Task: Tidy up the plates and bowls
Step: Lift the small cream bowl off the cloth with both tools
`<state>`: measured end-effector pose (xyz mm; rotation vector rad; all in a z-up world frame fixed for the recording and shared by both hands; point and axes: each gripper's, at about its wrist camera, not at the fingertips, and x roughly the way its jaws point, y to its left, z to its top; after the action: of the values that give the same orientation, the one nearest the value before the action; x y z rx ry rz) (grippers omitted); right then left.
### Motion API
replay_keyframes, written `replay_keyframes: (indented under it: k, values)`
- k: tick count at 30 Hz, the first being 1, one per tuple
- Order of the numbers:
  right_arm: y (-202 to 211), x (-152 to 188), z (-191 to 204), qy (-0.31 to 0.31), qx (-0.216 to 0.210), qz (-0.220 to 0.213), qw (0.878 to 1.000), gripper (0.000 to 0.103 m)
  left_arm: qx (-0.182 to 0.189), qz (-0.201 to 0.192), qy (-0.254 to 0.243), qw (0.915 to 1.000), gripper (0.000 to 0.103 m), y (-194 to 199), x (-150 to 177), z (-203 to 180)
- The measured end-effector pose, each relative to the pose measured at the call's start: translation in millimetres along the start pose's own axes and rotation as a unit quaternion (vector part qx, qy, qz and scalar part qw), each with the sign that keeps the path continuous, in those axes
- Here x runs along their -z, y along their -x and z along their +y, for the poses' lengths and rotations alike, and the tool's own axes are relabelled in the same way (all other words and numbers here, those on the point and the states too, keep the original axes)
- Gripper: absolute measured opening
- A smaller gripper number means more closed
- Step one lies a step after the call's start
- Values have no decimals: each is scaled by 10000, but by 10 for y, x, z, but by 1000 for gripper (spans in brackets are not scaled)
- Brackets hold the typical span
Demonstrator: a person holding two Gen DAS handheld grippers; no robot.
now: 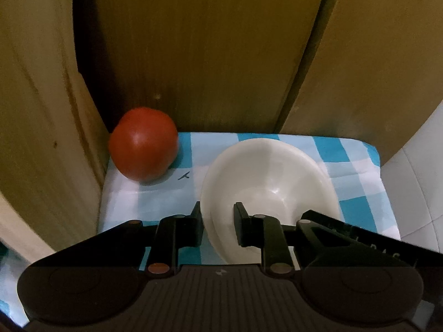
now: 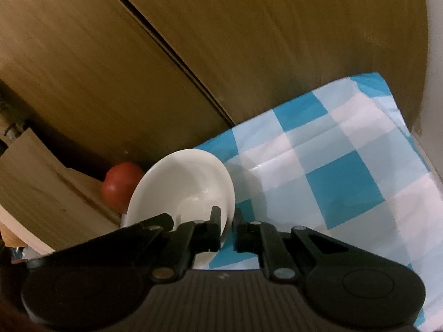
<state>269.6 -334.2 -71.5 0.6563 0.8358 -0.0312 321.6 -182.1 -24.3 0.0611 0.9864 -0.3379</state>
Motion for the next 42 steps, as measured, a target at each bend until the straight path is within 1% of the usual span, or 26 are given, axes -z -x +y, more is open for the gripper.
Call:
replay_keyframes:
  k: [4,12,22,30,31,34,42]
  values:
    - [178,-4,75,73,-26,-106,9999,5,48,-108,-3,9999,29,217,13,29]
    - [535,29,223,126,-161,-221,9995,5,68,-341,-82,9994,30,723,144,107]
    - [1023,301,527,599,-81,-325,9976,6,66,-471,-157,9987,32,1235,392,177]
    - [1203,520,580,706,-154,-337,9968,6,59,-538,-131,9985,33,1442,555,193]
    - [1215,545,583,723,-158,-325,9967,6,49,-535,-147,9984,33,1373,567,126]
    - [1255,608,596,754,-169,-312,9965,6,8,-553,-179,9983,34,1393,626,114]
    - [1317,743,665,836,-208,-286,9959,6,-1,-603,-131,9981,34,1533,735,201]
